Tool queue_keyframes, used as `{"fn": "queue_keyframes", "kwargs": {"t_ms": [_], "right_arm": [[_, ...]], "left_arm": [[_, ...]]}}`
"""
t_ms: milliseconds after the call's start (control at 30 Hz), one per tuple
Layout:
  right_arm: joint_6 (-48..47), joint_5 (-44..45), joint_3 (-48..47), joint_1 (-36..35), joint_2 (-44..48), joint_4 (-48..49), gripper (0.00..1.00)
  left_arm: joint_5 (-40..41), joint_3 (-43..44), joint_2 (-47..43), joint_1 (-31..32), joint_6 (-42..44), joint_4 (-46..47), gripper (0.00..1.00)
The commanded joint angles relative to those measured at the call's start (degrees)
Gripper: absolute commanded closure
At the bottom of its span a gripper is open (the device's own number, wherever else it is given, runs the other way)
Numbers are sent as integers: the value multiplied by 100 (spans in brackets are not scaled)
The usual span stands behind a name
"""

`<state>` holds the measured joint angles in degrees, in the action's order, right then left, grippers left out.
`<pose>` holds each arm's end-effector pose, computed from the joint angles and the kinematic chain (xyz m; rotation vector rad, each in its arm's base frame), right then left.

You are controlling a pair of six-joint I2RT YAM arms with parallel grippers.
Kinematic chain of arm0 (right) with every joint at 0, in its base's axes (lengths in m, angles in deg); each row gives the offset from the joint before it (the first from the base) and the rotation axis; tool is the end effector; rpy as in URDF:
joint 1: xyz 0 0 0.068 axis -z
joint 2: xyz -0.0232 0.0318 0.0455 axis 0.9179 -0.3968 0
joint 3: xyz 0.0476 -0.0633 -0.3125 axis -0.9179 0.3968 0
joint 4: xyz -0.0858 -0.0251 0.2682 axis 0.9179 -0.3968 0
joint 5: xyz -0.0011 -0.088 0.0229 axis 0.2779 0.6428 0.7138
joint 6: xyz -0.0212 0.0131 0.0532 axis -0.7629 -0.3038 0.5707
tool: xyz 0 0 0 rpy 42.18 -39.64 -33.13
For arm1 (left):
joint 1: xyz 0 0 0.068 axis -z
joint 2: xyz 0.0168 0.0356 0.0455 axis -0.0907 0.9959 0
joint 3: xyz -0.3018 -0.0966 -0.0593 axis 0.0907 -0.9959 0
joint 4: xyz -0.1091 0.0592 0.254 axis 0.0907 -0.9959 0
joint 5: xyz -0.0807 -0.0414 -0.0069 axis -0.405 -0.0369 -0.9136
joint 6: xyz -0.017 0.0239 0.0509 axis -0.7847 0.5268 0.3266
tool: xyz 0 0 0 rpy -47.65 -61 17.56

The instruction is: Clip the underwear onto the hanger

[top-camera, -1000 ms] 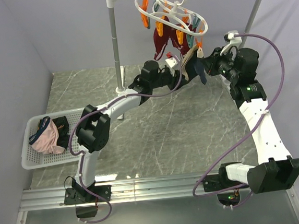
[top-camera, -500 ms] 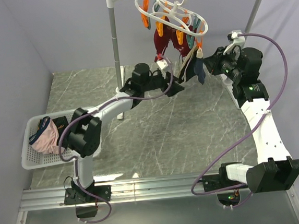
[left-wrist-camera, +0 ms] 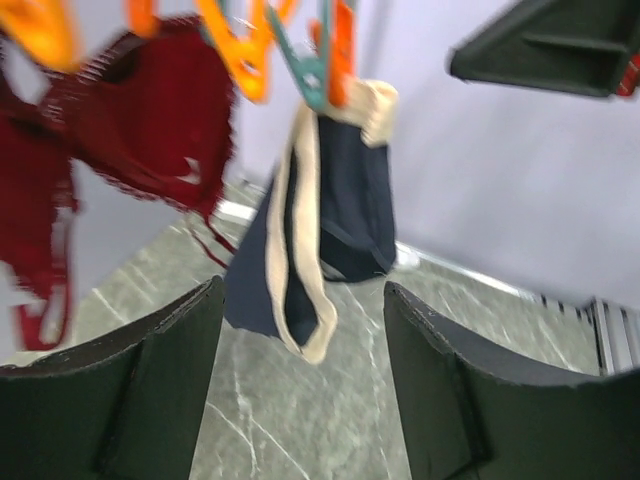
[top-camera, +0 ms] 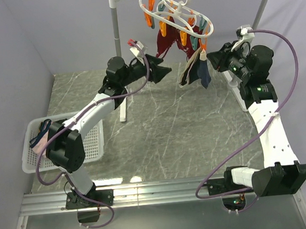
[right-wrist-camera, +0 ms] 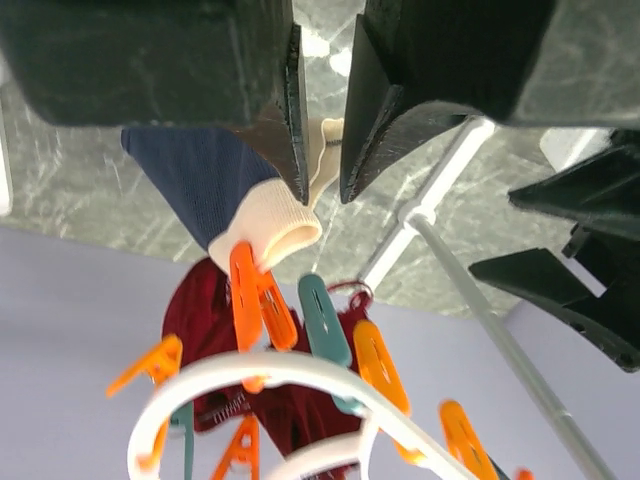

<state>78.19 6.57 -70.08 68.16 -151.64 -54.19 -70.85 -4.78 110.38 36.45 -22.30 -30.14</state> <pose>0.2747 0.0131 0.5026 -0.2453 1.5776 0.5043 0.3750 -0.2555 0.4299 0.7209 1.3225 -1.0678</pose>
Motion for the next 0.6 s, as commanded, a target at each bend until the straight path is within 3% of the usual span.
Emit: {"fn": "queue_keyframes", "kwargs": {"t_ms": [0,267,567], "right_arm": [[197,-137,-275,31,-28,565,73],[443,64,-537,-128,-274,979,68],[250,1022,-1127,-1085,-697,847,67]], "left_arm": [[404,219,-276,-48,-314,404,30],[923,877,172,-48,-586,553,32],[1134,1669,1060,4,-1140,1106,31]]}}
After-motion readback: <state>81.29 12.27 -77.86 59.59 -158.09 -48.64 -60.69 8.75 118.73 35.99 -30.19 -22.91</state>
